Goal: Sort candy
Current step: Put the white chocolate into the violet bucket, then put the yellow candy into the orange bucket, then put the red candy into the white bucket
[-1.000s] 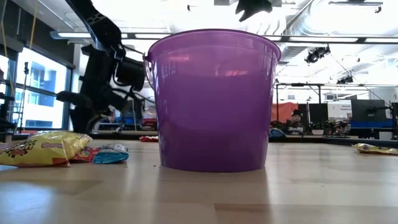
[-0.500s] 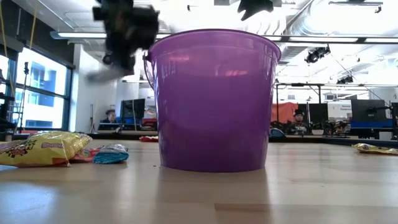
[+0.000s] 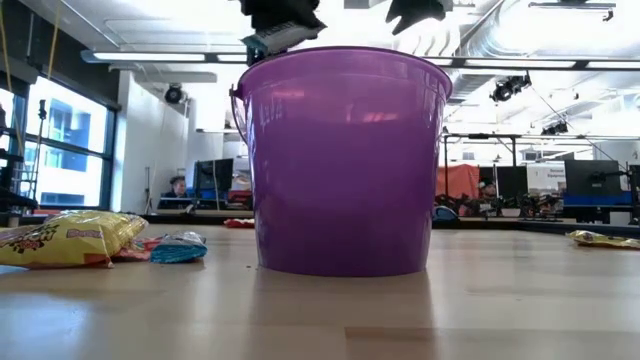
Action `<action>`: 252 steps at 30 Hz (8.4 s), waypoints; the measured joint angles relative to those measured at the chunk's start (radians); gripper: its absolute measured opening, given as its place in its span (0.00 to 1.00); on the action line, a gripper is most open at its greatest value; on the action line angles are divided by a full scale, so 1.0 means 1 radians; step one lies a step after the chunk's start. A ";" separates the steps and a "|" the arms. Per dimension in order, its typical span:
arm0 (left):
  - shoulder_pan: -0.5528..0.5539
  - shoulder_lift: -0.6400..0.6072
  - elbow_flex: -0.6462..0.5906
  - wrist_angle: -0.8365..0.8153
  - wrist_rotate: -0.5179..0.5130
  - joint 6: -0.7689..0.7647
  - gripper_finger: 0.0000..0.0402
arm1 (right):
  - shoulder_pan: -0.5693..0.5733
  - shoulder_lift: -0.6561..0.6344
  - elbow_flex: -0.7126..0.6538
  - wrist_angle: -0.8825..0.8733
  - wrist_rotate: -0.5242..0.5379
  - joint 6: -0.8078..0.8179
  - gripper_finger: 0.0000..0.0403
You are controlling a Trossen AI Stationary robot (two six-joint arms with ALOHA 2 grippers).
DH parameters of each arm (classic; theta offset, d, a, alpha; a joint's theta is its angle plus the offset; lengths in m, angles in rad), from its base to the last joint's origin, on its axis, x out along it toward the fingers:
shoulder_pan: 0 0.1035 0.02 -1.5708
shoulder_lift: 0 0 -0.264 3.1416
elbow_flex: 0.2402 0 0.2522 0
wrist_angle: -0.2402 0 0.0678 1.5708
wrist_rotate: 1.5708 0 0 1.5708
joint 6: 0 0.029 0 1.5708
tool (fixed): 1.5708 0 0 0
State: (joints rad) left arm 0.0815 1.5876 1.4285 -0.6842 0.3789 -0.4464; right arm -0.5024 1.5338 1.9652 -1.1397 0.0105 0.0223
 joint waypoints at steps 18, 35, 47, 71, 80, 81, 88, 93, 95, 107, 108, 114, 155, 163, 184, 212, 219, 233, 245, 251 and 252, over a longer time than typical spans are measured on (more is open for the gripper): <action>-0.277 0.169 0.016 0.152 -0.285 -0.165 0.00 | 0.005 -0.087 0.000 -0.027 -0.128 -0.104 0.05; -0.287 0.271 0.016 0.271 -0.372 -0.186 0.18 | 0.039 -0.103 0.000 -0.026 -0.118 -0.104 0.00; -0.283 0.093 0.016 0.049 -0.468 -0.109 0.38 | 0.039 -0.103 0.000 -0.034 -0.118 -0.132 0.00; -0.627 -0.051 -0.388 0.007 -0.501 -0.501 0.02 | 0.183 -0.149 -0.160 0.073 -0.139 -0.085 0.00; -0.550 -0.052 -0.455 0.011 -0.430 -0.459 0.16 | 0.284 -0.329 -0.633 0.444 -0.162 0.105 0.00; -0.537 -0.050 -0.462 0.012 -0.427 -0.452 0.19 | 0.296 -0.346 -0.670 0.480 -0.164 0.129 0.00; -0.449 -0.031 -0.550 0.164 -0.266 -0.395 0.41 | 0.353 -0.420 -0.822 0.617 -0.157 0.235 0.00; -0.419 0.000 -0.588 0.174 -0.238 -0.361 0.49 | 0.368 -0.434 -0.833 0.626 -0.125 0.241 0.00; -0.410 0.012 -0.590 0.176 -0.228 -0.351 0.49 | 0.368 -0.436 -0.833 0.628 -0.125 0.240 0.00; -0.409 -0.001 -0.578 0.181 -0.189 -0.265 0.05 | 0.343 -0.436 -0.833 0.629 -0.125 0.215 0.00; -0.406 -0.016 -0.568 0.165 -0.194 -0.257 0.03 | 0.339 -0.436 -0.833 0.629 -0.125 0.211 0.00; -0.325 -0.137 -0.467 0.034 -0.181 -0.233 0.01 | 0.311 -0.436 -0.833 0.629 -0.126 0.195 0.00; 0.346 0.134 -0.098 0.094 -0.069 0.387 0.16 | 0.309 -0.421 -0.834 0.692 0.119 0.171 0.00; 0.319 -0.025 -0.098 0.083 -0.095 0.364 0.28 | 0.299 -0.420 -0.834 0.696 0.040 0.064 0.00; -0.302 -0.449 -0.381 -0.331 -0.198 -0.089 0.02 | 0.266 -0.411 -0.834 0.688 -0.082 0.017 0.00; -0.803 -0.436 -0.839 0.115 -0.162 -0.529 0.42 | 0.268 -0.320 -0.834 0.721 -0.320 0.022 0.00; -0.780 -0.391 -0.899 0.210 -0.193 -0.573 0.48 | 0.268 -0.300 -0.834 0.734 -0.315 0.025 0.00; -0.791 -0.175 -0.892 0.334 -0.178 -0.540 0.48 | 0.267 -0.305 -0.834 0.742 -0.306 0.022 0.00; -0.829 -0.172 -0.896 0.354 -0.159 -0.483 0.02 | 0.266 -0.305 -0.834 0.742 -0.289 0.015 0.00; -0.809 -0.255 -0.855 0.235 -0.113 -0.453 0.00 | 0.266 -0.305 -0.834 0.742 -0.272 -0.004 0.00; -0.802 -0.283 -0.838 0.198 -0.115 -0.444 0.00 | 0.266 -0.305 -0.834 0.742 -0.272 -0.004 0.00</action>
State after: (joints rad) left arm -0.7201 1.3044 0.5905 -0.4861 0.2637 -0.8903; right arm -0.2359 1.2285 1.1316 -0.3977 -0.2619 0.0182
